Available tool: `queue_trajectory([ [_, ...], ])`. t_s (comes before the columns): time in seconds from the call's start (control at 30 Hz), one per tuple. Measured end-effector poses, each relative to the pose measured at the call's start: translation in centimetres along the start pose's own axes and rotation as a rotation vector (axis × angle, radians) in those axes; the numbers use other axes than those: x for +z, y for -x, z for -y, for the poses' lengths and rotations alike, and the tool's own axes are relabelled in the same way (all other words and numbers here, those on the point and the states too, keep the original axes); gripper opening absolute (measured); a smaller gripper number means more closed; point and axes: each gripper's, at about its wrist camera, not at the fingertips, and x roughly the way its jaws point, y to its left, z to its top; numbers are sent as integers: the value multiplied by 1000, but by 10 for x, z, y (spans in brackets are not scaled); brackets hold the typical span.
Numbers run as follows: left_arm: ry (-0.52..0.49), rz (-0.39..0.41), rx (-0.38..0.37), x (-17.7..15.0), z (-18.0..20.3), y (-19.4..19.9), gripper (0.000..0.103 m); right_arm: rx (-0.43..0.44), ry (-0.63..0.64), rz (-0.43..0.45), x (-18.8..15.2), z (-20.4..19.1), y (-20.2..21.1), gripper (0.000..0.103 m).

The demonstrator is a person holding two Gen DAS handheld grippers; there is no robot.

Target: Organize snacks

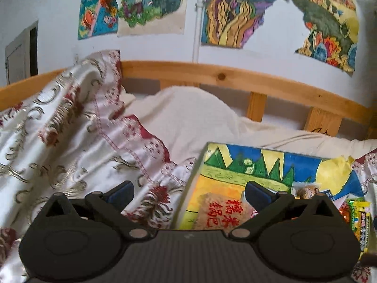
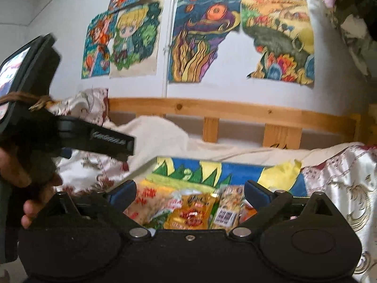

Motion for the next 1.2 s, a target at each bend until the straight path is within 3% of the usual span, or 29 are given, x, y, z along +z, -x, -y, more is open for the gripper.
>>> queue_trajectory([
  [0.3,16,56,-6,0,-14,53,102,-62,-15,64,19,7,41,102],
  [0.77,6,180,22,-37,-30,163,102,-140,-71,125,36,1,123,102],
  [1.2,50,187,14,-76,-68,227,102,-153,-103,158,22,-19,204,102],
])
